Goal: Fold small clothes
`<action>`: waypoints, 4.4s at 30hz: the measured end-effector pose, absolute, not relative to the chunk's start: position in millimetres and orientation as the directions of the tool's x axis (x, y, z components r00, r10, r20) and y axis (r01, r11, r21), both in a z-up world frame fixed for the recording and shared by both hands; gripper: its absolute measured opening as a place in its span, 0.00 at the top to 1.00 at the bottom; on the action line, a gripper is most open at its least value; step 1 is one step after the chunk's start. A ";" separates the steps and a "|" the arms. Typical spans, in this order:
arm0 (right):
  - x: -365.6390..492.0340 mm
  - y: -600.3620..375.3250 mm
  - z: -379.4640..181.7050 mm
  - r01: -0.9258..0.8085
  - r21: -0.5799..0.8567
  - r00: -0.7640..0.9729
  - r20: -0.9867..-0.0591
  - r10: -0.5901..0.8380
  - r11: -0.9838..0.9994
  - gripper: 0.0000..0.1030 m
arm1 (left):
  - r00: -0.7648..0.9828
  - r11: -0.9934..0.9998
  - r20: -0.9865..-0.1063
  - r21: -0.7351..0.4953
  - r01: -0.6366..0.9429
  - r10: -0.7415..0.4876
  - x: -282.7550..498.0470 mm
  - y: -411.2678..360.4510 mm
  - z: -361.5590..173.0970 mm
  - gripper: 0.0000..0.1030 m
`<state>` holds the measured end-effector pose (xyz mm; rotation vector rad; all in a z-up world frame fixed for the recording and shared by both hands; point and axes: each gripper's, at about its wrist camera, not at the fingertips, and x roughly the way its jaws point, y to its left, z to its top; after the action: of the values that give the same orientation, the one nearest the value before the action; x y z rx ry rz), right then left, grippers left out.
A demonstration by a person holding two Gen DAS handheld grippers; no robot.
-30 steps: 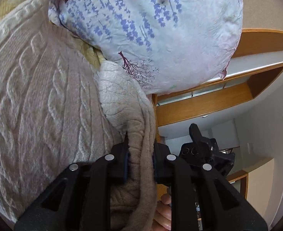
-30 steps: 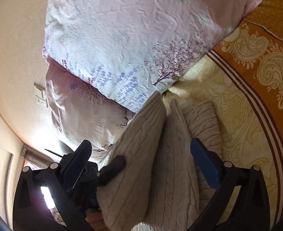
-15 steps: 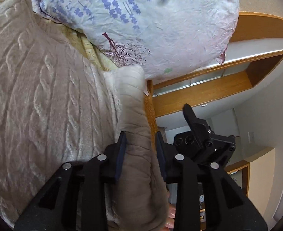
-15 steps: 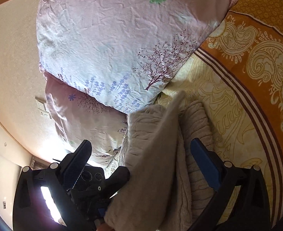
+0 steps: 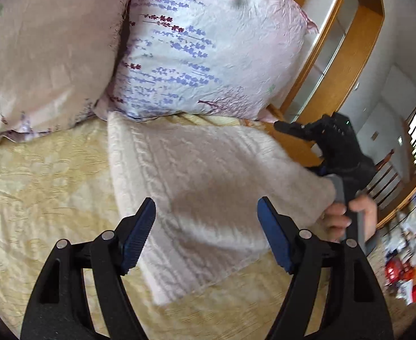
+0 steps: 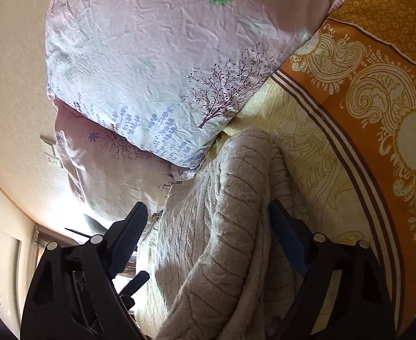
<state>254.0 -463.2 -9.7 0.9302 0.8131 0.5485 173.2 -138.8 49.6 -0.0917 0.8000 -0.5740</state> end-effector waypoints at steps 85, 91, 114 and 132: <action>128.7 -433.5 10.4 -0.236 0.560 0.669 -0.499 0.551 0.794 0.85 | 0.656 0.876 -0.657 -0.016 0.482 -0.372 112.4 -121.2 29.7 0.94; 132.9 -439.5 -17.8 -0.152 0.574 0.622 -0.578 0.529 0.805 0.85 | 0.623 0.875 -0.698 -0.009 0.484 -0.353 111.9 -123.1 23.5 0.94; 151.1 -445.6 -15.1 -0.104 0.654 0.624 -0.544 0.561 0.750 0.74 | 0.659 0.798 -0.627 0.095 0.595 -0.415 93.8 -171.0 55.6 0.37; 167.1 -444.2 -25.8 -0.063 0.541 0.619 -0.638 0.458 0.838 0.82 | 0.459 0.779 -0.760 -0.097 0.620 -0.460 127.8 -181.9 18.9 0.52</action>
<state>167.1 -444.2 -25.8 0.5053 0.8575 0.3143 127.8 -181.9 18.9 0.2042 0.8667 -0.6704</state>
